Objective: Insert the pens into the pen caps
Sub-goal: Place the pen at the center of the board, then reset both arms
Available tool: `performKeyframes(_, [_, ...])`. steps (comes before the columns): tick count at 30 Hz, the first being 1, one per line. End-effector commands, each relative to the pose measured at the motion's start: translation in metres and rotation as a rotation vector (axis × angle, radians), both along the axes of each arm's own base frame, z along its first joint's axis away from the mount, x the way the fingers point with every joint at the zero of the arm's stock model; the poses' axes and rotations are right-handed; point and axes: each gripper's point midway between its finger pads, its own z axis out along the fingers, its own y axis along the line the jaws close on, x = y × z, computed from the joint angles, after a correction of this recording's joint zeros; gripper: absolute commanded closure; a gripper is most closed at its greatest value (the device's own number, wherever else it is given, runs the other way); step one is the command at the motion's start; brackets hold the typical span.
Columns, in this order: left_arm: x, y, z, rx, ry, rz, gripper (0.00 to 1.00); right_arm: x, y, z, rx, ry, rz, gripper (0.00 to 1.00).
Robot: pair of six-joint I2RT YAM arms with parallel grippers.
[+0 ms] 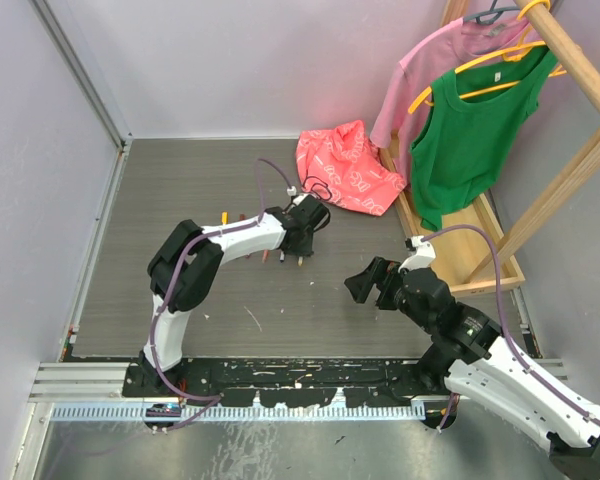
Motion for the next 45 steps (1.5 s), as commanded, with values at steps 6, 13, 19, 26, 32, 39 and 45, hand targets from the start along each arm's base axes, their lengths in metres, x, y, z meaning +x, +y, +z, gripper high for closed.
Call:
performKeyframes(6, [0.018, -0.012, 0.053, -0.139, -0.074, -0.001, 0.69, 0.002, -0.002, 0.018, 0.005, -0.044, 0.002, 0.01])
performKeyframes(13, [0.02, -0.007, 0.143, -0.217, -0.202, -0.038, 0.61, 0.014, -0.027, 0.036, -0.048, -0.103, -0.124, 0.01])
performKeyframes(19, [-0.002, 0.027, 0.202, -0.231, -0.339, -0.09, 0.58, 0.023, -0.047, 0.056, -0.032, -0.175, -0.239, 0.01])
performKeyframes(26, [-0.053, 0.088, 0.238, -0.248, -0.482, -0.118, 0.49, 0.029, -0.064, 0.057, -0.154, -0.22, -0.269, 0.01])
performKeyframes(32, [-0.101, 0.142, 0.244, -0.262, -0.541, -0.088, 0.35, 0.03, -0.07, 0.076, -0.174, -0.296, -0.268, 0.01])
performKeyframes(39, [-0.148, 0.198, 0.218, -0.251, -0.547, -0.026, 0.18, 0.03, -0.081, 0.081, -0.223, -0.33, -0.287, 0.01])
performKeyframes(45, [-0.168, 0.233, 0.214, -0.238, -0.596, 0.035, 0.02, 0.03, -0.082, 0.081, -0.237, -0.358, -0.277, 0.01])
